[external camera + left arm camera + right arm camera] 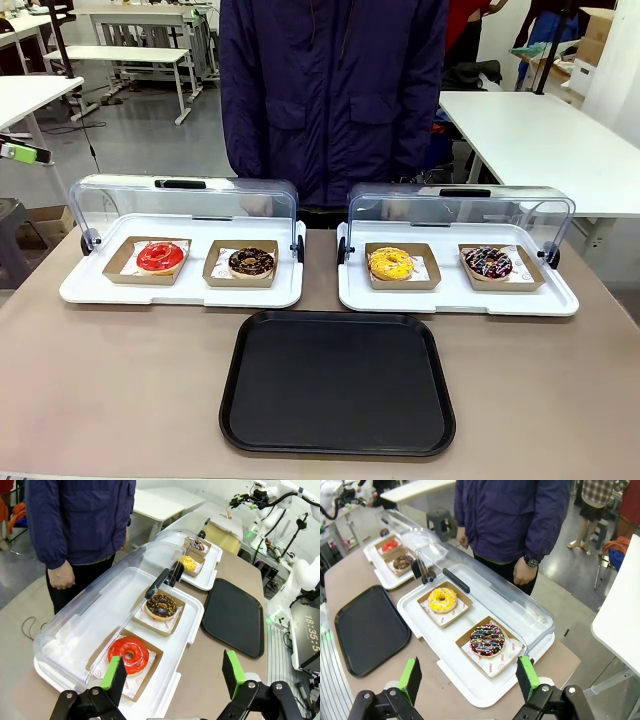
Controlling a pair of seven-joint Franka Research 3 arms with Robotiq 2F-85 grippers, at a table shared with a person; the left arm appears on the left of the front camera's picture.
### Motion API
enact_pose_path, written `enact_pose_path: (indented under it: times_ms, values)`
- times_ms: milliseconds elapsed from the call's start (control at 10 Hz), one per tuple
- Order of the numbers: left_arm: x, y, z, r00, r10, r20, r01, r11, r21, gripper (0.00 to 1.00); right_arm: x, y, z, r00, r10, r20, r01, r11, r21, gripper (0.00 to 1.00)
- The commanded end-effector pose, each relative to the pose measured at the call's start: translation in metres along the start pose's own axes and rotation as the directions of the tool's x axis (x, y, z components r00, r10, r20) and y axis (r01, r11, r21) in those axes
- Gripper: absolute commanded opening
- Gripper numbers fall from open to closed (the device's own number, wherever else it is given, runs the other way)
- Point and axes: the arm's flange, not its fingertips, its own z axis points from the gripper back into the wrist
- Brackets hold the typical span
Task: Move the first donut from the left to the tray.
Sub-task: Pick up the Paper togo box containing the Donut indicated by the person and place it on the Handle tray.
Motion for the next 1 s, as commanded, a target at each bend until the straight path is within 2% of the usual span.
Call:
enact_pose_path:
  times_ms: [0, 900]
  values:
    - [0.0003, -0.0046, -0.0012, 1.0, 0.005, -0.013, -0.005, 1.0, 0.007, 1.0, -0.0016, 0.0003, -0.0036, 0.999, 0.021, 0.031, -0.021, 1.0, -0.002, 1.0]
    - [0.0003, -0.0046, -0.0012, 1.0, 0.005, -0.013, -0.005, 1.0, 0.007, 1.0, -0.0016, 0.0003, -0.0036, 0.999, 0.021, 0.031, -0.021, 1.0, -0.002, 1.0]
